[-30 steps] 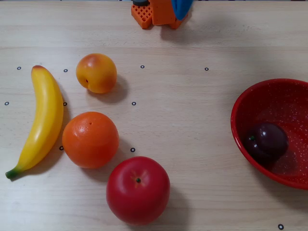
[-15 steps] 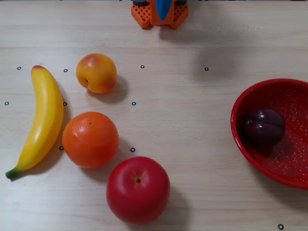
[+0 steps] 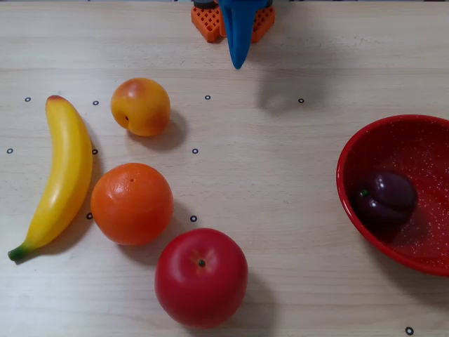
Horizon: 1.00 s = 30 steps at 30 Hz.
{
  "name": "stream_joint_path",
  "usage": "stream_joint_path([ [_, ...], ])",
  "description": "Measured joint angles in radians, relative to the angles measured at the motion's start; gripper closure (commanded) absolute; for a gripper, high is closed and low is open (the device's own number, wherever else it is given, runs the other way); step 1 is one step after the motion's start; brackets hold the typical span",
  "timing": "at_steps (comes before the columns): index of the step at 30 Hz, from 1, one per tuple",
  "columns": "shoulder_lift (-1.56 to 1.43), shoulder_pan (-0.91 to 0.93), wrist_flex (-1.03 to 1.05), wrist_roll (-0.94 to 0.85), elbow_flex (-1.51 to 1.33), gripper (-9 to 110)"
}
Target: Put plum in the red bowl.
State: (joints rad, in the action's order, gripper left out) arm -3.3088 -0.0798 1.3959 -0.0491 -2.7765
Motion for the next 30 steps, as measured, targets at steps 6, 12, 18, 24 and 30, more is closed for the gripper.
stream_joint_path([
  [6, 0.0, 0.0, -0.161, 0.032, -0.16, 102],
  [12, -0.002, -0.002, -0.382, 0.037, -0.259, 102],
  [18, -0.002, -0.002, -0.495, 0.038, -0.356, 102],
  [24, -0.002, -0.002, -0.506, 0.041, -0.37, 102],
  [30, -0.002, -0.002, -0.506, 0.061, -0.37, 101],
])
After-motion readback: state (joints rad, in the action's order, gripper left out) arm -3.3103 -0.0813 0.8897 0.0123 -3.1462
